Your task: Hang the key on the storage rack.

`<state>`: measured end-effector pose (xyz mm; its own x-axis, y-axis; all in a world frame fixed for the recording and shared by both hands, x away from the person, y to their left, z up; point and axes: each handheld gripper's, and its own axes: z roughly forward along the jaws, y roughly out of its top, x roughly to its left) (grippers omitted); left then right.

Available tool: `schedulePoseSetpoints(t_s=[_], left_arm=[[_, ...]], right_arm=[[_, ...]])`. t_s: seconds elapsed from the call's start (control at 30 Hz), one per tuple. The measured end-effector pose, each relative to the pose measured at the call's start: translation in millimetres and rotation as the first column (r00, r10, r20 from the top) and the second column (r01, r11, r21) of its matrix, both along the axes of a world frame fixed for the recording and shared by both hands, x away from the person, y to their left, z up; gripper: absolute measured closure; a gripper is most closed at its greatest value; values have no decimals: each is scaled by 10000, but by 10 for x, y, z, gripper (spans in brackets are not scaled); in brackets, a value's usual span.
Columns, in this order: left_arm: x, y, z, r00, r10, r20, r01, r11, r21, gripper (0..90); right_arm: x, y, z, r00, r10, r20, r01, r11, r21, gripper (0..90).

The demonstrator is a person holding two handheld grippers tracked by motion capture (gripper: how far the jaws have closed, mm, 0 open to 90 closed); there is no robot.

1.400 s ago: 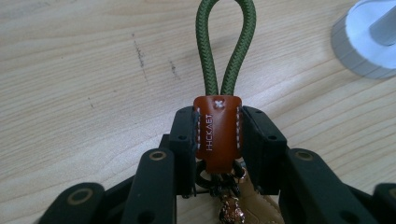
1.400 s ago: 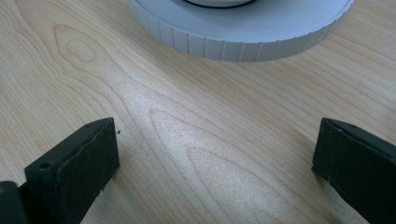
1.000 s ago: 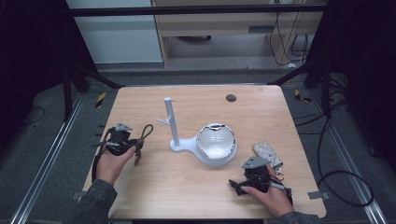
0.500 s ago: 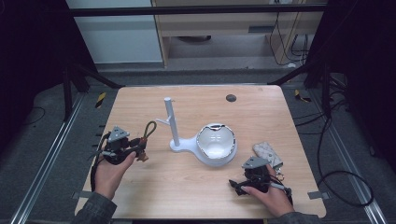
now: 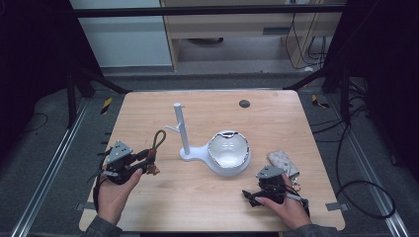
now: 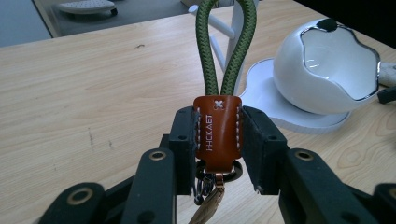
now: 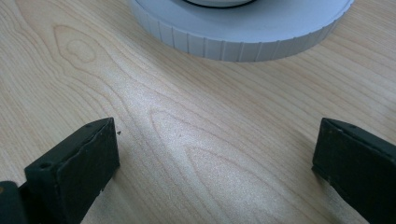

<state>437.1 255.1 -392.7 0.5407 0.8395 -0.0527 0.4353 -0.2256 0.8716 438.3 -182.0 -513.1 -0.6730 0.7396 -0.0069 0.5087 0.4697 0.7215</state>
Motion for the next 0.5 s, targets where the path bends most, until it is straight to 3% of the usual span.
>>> schedulePoseSetpoints(t_s=[0.5], left_arm=[[-103,-164,143,9977,-351,572,367,9990,-273,660]], right_arm=[[0,-1,0,10000,6,3,-6,10000,-6,5]])
